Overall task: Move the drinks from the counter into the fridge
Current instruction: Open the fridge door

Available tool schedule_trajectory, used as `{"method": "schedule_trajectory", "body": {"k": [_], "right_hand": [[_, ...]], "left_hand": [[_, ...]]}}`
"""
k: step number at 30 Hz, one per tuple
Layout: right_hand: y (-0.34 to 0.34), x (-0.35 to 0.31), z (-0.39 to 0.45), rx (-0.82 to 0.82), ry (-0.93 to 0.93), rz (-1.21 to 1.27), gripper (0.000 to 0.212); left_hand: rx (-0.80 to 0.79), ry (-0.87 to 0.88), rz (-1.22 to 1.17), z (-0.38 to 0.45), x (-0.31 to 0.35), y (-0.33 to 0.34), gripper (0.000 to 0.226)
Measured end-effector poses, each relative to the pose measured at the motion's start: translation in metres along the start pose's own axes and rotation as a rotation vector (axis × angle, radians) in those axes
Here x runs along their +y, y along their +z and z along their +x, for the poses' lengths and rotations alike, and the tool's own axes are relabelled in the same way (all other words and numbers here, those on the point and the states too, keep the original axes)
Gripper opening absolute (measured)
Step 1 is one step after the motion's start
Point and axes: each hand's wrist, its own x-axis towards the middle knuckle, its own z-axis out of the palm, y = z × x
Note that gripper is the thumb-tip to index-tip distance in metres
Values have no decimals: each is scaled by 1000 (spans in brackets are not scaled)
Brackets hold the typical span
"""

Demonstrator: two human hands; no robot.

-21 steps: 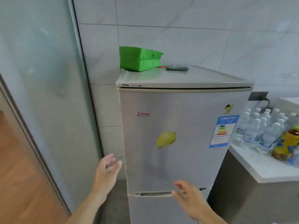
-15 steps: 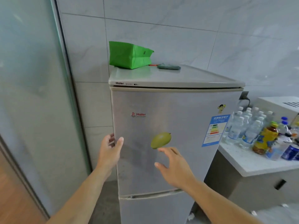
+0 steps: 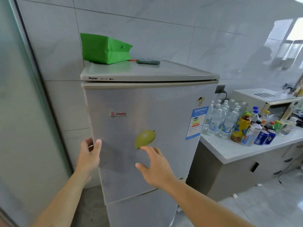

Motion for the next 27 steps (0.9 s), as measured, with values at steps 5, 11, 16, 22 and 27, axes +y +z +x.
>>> {"method": "schedule_trajectory", "body": {"k": [5, 11, 16, 22, 27], "right_hand": [[-9, 7, -31, 67, -37, 47, 53], [-30, 14, -113, 87, -75, 232, 51], [-48, 49, -206, 96, -156, 279, 39], [-88, 117, -299, 197, -69, 347, 38], [-146, 161, -337, 289, 27, 367, 64]], "left_hand": [[88, 81, -81, -87, 10, 4, 32], [140, 126, -98, -214, 23, 21, 30], [107, 180, 11, -330, 41, 54, 40], [-126, 238, 134, -432, 63, 110, 23], [-342, 151, 127, -484, 82, 168, 26]]}}
